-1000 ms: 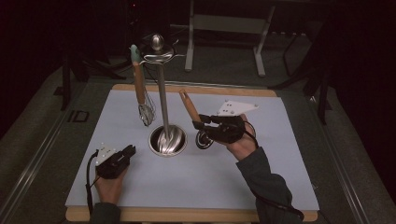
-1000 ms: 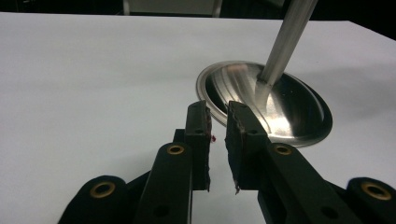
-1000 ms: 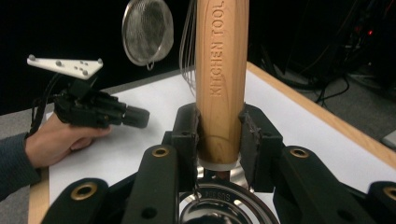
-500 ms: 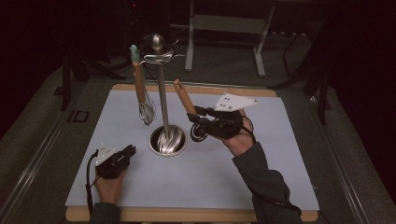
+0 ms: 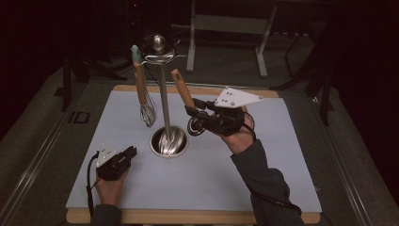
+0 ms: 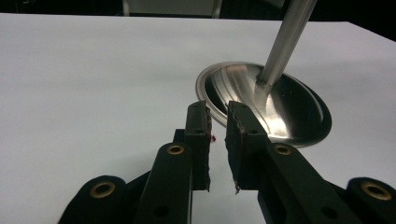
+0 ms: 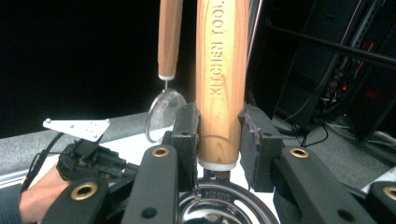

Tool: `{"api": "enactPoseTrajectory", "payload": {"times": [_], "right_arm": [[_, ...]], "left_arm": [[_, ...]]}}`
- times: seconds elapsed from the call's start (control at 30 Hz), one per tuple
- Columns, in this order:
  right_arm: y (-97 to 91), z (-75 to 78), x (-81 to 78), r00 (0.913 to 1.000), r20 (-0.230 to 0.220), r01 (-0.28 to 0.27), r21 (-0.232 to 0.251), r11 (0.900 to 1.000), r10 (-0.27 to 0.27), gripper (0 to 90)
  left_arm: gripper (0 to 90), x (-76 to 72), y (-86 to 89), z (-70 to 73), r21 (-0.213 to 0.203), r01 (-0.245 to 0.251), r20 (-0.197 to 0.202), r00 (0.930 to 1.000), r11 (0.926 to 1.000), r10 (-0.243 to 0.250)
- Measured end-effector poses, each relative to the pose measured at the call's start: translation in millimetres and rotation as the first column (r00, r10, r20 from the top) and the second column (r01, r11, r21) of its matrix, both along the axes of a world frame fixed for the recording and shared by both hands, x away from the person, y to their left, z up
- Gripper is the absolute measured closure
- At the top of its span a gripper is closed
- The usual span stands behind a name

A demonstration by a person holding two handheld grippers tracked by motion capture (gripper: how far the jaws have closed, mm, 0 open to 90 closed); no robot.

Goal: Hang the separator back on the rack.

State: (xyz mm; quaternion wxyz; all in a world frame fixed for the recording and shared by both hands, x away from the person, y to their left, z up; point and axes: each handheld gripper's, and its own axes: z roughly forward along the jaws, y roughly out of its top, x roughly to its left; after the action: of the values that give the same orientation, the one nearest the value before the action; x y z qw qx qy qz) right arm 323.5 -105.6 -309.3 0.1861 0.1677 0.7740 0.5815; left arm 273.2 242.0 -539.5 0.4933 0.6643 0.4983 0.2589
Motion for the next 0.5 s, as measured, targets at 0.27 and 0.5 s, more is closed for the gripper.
{"api": "enactPoseTrajectory", "payload": {"times": [0.27,0.5], "right_arm": [[6.3,8.3,-2.5,0.9998,0.019,-0.004,0.018,0.9998,0.003,69.5],[14.8,11.2,-1.4,0.9996,0.029,0.002,0.014,0.9999,-0.002,69.5]], "left_arm": [[79.1,-0.1,0.2,0.1,0.002,0.001,0.000,1.0000,1.0000,-0.001],[79.1,0.0,0.1,0.0,-0.001,0.000,0.000,1.0000,1.0000,0.000]]}}
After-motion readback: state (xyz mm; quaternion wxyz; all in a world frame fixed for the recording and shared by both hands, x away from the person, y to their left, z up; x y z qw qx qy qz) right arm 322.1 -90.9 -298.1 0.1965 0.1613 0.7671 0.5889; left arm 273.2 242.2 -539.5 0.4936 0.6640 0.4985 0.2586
